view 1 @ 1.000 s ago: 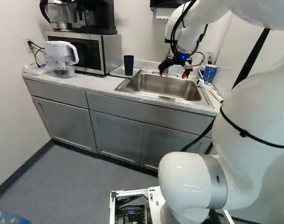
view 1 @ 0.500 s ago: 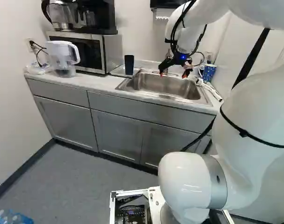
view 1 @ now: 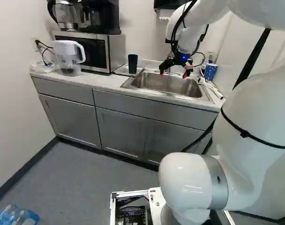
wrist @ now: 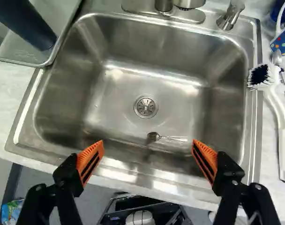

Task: Rinse the cup and place it in the tray

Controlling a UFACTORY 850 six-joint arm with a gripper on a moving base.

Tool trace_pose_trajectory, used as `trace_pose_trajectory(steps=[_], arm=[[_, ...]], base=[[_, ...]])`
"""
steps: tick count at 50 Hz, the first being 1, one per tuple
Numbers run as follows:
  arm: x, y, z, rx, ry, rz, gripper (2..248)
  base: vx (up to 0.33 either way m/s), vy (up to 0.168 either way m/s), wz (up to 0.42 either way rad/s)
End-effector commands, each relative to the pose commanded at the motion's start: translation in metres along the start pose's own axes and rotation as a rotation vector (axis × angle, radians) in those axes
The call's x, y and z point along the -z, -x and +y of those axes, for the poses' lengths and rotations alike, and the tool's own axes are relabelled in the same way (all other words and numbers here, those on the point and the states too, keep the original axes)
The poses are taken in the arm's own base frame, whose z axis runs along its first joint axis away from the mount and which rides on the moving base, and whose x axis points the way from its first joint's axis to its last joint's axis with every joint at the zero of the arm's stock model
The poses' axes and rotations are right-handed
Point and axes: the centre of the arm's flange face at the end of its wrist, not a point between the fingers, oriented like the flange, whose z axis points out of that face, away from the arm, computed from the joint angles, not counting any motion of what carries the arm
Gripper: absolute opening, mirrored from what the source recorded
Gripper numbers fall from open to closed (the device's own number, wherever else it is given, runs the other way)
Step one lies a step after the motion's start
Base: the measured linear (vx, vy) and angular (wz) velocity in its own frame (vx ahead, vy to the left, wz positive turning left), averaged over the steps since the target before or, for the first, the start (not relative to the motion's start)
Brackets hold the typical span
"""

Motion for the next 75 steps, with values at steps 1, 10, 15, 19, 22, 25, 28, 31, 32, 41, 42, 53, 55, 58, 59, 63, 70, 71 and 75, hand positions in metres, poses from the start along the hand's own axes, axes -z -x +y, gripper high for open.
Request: trace_pose_trajectory(steps=[1,10,15,19,22,25,28,31,32,41,42,53,55,58,59,63,70,71,75], arm=[[0.0000,0.0000,0.0000,0.000,0.000,0.000,247],[0.0000,0.0000,0.0000,0.000,0.000,0.000,247],[0.0000,0.0000,0.0000,0.000,0.000,0.000,247],[0.0000,0.0000,0.0000,0.000,0.000,0.000,247],[0.0000,0.0000,0.0000,0.000,0.000,0.000,247],[0.0000,0.0000,0.0000,0.000,0.000,0.000,247],[0.0000,0.0000,0.0000,0.000,0.000,0.000,247],[0.0000,0.0000,0.0000,0.000,0.000,0.000,247],[0.0000,0.0000,0.0000,0.000,0.000,0.000,247],[0.0000,0.0000,0.0000,0.000,0.000,0.000,247],[0.0000,0.0000,0.0000,0.000,0.000,0.000,247],[0.0000,0.0000,0.0000,0.000,0.000,0.000,247],[0.0000,0.0000,0.0000,0.000,0.000,0.000,247],[0.0000,0.0000,0.0000,0.000,0.000,0.000,247],[0.0000,0.0000,0.0000,0.000,0.000,0.000,247],[0.0000,0.0000,0.0000,0.000,0.000,0.000,247],[0.0000,0.0000,0.0000,0.000,0.000,0.000,247],[0.0000,0.0000,0.0000,0.000,0.000,0.000,247],[0.0000,0.0000,0.0000,0.000,0.000,0.000,247]], base=[[-0.088,0.068,-0.004],[-0.095,0.081,-0.004],[-0.101,0.099,-0.003],[-0.111,0.100,-0.004],[-0.107,0.094,-0.015],[-0.114,0.095,-0.067],[-0.103,0.086,-0.112],[-0.112,0.080,-0.151],[-0.102,0.070,-0.141],[-0.094,0.067,-0.146],[-0.090,0.066,-0.142],[-0.096,0.066,-0.176],[-0.097,0.062,-0.194],[-0.099,0.064,-0.209],[-0.089,0.060,-0.208],[-0.099,0.065,-0.224],[-0.095,0.066,-0.220],[-0.089,0.067,-0.213],[-0.091,0.064,-0.210]])
